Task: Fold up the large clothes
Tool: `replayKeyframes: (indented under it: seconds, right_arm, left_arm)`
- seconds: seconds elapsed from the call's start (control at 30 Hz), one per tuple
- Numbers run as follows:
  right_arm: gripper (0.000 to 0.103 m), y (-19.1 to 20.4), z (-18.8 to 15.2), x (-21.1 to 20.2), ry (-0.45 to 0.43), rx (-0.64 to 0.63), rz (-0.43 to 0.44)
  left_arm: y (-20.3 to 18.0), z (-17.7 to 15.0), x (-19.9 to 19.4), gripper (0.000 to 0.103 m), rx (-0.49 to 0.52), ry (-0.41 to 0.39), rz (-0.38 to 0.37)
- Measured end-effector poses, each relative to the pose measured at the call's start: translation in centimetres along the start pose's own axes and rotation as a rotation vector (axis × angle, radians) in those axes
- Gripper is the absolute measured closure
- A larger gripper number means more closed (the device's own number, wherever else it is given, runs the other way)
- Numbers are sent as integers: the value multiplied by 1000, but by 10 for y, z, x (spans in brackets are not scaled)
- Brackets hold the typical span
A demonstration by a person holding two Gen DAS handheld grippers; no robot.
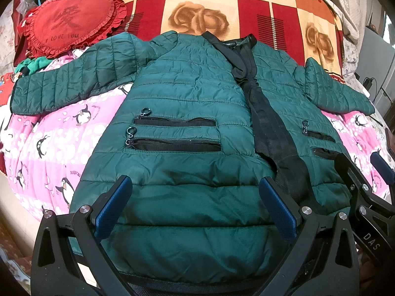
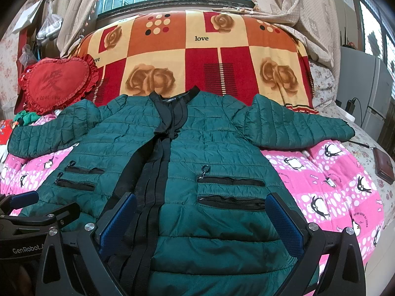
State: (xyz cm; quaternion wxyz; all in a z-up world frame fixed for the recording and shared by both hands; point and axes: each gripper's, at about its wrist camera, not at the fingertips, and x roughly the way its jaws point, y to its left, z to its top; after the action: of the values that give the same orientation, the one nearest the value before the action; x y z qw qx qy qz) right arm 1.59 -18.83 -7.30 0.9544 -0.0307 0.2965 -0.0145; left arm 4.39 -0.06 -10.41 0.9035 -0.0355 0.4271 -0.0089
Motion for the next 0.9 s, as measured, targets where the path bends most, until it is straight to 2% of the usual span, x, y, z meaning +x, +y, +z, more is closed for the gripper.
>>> replayKeyframes:
  seconds: [0.9]
  right_arm:
    - [0, 2, -4, 2, 8, -3, -7]
  left_arm:
    - [1, 0, 0, 0, 0, 1, 0]
